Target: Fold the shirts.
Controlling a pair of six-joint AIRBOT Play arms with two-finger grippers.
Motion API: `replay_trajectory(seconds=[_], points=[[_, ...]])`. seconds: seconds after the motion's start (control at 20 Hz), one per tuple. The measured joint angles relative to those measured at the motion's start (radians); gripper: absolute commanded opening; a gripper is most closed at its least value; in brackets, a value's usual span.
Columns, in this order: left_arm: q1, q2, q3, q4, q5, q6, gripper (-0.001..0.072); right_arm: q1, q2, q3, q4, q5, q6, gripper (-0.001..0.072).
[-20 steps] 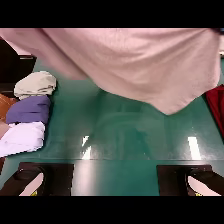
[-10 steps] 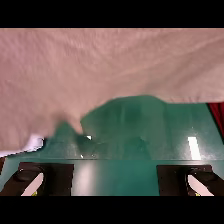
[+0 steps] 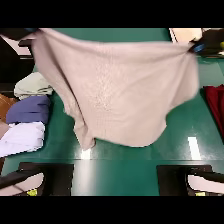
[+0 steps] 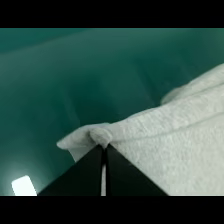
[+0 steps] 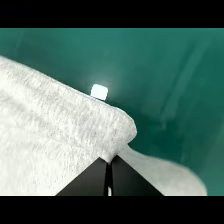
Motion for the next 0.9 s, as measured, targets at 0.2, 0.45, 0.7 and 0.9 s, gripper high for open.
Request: replay_trajectory(seconds=[0.2, 0.45, 0.7, 0.9], points=[[0.0, -0.29, 0.0, 0.014, 0.005, -0.014, 0.0095, 0.011, -0.223, 0.0, 0.014, -0.04, -0.017, 0.0012], [0.0, -0.472, 0.003, 0.018, 0.069, -0.018, 0.0503, 0.013, -0.371, 0.0, 0.023, -0.1, -0.037, 0.0388], [0.016, -0.482, 0.002, 0.034, 0.018, -0.038, 0.0501, -0.023, -0.352, -0.005, 0.025, -0.083, -0.065, 0.0387], [0.005, -0.359, -0.174, 0.04, 0.0, -0.045, 0.0501, -0.055, -0.215, -0.141, 0.024, -0.074, -0.089, 0.0386]])
